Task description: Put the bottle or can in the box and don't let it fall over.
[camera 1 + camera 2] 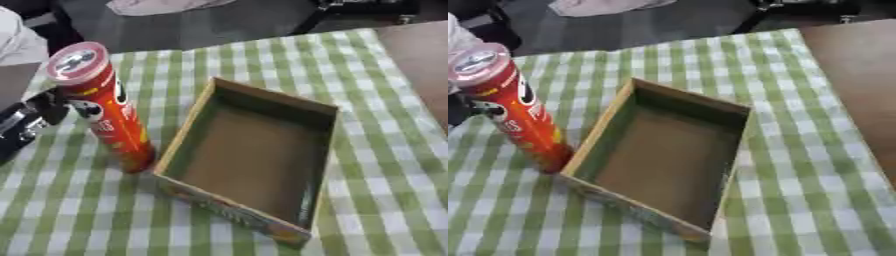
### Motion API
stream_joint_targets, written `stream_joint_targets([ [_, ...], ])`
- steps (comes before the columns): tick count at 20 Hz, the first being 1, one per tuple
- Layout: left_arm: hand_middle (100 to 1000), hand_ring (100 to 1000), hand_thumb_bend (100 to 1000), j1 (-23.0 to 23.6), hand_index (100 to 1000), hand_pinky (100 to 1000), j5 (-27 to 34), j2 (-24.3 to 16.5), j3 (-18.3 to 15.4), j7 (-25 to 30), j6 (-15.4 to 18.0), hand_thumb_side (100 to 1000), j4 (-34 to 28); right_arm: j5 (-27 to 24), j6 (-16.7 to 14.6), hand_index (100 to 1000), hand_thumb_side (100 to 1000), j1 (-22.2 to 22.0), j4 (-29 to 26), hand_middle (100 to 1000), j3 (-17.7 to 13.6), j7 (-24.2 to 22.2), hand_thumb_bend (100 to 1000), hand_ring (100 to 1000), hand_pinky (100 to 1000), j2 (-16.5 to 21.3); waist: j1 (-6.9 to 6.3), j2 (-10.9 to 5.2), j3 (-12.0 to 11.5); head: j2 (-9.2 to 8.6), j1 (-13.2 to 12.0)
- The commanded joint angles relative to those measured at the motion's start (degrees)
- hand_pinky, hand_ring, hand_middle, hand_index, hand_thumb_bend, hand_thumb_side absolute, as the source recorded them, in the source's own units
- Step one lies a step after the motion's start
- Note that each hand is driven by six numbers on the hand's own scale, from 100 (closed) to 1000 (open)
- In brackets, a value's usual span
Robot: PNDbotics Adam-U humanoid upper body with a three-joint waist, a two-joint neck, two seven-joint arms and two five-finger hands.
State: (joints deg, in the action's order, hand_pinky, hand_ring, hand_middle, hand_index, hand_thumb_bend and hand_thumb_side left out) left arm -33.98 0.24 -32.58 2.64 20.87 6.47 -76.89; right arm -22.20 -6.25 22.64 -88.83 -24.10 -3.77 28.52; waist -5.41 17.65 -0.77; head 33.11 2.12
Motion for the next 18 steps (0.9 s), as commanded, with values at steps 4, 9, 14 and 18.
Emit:
stream_joint_targets([
  [4,1000,1000,632,-1.52,960,1000,-1.67,-0.91,0.18,-0.35,0.17,837,-0.15,0.22,0.05,1000,335,0.95,-0.22,1000,-0.14,-0.21,423,1000,1000,1.21,0.17,-0.97,0.15,-0.47,0.02],
  [9,1000,1000,620,-1.66,958,1000,-3.03,-0.74,0.56,-0.19,1.15,835,-0.99,0.23,0.12,1000,336,1.04,-0.13,1000,-0.16,-0.22,422,1000,1000,1.17,0.17,-0.91,0.17,-0.47,0.04],
  [14,1000,1000,644,-1.52,958,1000,-3.56,-0.63,0.74,0.32,1.66,839,-2.05,0.23,0.16,1000,337,1.16,-0.05,1000,-0.17,-0.26,420,1000,1000,1.12,0.15,-0.87,0.23,-0.43,-0.1],
  [18,1000,1000,645,-1.07,953,1000,-4.28,-0.98,0.67,0.72,2.42,839,-3.39,0.26,0.21,1000,337,1.19,0.04,1000,-0.15,-0.29,419,1000,1000,1.16,0.12,-0.89,0.17,-0.45,0.05],
])
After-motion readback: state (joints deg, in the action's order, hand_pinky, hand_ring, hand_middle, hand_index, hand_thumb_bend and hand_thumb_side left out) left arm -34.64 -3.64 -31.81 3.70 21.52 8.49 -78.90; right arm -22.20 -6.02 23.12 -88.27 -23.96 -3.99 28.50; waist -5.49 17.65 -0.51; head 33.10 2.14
